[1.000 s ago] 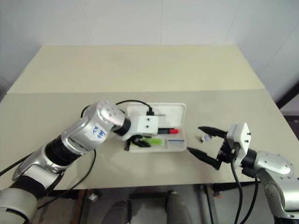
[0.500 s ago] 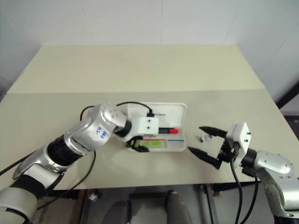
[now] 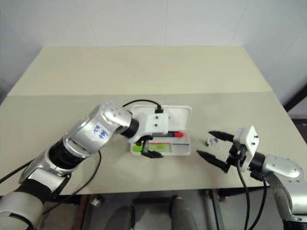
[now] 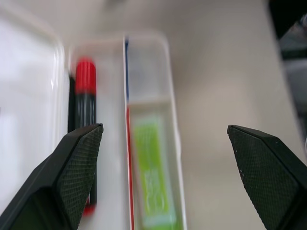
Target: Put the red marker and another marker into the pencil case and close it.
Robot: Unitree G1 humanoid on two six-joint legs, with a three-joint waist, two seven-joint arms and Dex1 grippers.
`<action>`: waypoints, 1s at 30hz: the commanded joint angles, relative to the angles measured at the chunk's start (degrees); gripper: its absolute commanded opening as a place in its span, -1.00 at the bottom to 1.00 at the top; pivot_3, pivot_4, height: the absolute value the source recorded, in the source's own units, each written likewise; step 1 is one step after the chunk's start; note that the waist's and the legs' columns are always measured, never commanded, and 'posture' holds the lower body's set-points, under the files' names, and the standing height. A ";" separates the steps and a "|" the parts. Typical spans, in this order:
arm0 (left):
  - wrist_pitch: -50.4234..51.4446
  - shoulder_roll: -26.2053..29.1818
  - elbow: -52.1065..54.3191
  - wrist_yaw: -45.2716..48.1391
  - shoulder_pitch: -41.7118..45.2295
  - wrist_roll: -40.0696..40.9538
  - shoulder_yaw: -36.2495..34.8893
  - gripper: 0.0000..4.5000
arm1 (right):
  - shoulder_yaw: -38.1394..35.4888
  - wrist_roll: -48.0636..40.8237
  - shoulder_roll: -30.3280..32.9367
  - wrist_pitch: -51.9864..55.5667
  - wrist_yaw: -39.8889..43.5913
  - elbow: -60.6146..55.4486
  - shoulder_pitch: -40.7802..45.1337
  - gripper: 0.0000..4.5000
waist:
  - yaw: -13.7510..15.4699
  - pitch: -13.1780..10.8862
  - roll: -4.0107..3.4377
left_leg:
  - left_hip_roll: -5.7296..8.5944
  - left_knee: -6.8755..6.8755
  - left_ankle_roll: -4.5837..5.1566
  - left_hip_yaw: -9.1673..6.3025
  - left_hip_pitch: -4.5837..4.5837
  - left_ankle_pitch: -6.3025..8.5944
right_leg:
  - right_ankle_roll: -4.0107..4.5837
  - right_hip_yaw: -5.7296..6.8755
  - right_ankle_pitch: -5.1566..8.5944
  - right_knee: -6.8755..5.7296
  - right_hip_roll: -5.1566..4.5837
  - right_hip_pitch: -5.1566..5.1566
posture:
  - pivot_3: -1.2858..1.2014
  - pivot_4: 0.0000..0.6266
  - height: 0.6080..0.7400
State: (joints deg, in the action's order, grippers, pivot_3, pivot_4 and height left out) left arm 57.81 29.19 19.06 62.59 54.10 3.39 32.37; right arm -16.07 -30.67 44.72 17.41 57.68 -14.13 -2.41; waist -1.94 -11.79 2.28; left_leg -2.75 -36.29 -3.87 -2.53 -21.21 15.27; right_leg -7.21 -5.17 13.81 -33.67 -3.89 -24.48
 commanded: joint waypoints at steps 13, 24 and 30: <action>-27.00 9.44 -2.63 11.07 -14.57 13.47 -16.56 0.99 | 12.93 10.90 9.92 -5.68 19.92 26.01 23.77 1.00 | -1.64 -0.01 0.00 | 0.00 -0.08 0.02 0.19 0.11 -0.02 | -0.02 -0.17 -0.11 -0.10 0.04 0.01 | 0.03 -0.52 1.00; -37.77 12.13 -10.00 16.39 -20.90 19.54 -25.54 0.99 | 23.41 20.93 5.87 -17.04 31.34 52.16 43.06 1.00 | -1.49 -0.02 -0.02 | 0.00 -0.15 0.01 0.21 0.03 -0.01 | -0.08 -0.19 -0.14 -0.10 0.03 -0.01 | 0.03 -0.52 1.00; -38.51 13.76 -10.31 19.12 -22.96 24.34 -29.82 0.99 | 26.73 25.59 4.24 -24.04 33.51 62.11 47.73 1.00 | -1.60 -0.03 -0.04 | 0.00 -0.13 0.01 0.22 0.05 -0.01 | -0.11 -0.19 -0.15 -0.14 0.03 -0.02 | 0.03 -0.52 1.00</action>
State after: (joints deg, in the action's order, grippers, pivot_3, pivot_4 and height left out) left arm 20.44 42.35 8.20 80.26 31.23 24.67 5.18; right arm 10.88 -5.76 48.87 -4.52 87.50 46.52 44.07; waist -3.54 -11.83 2.24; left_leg -2.75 -36.42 -3.86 -2.31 -21.16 15.26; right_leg -7.32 -5.36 13.66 -33.82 -3.86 -24.51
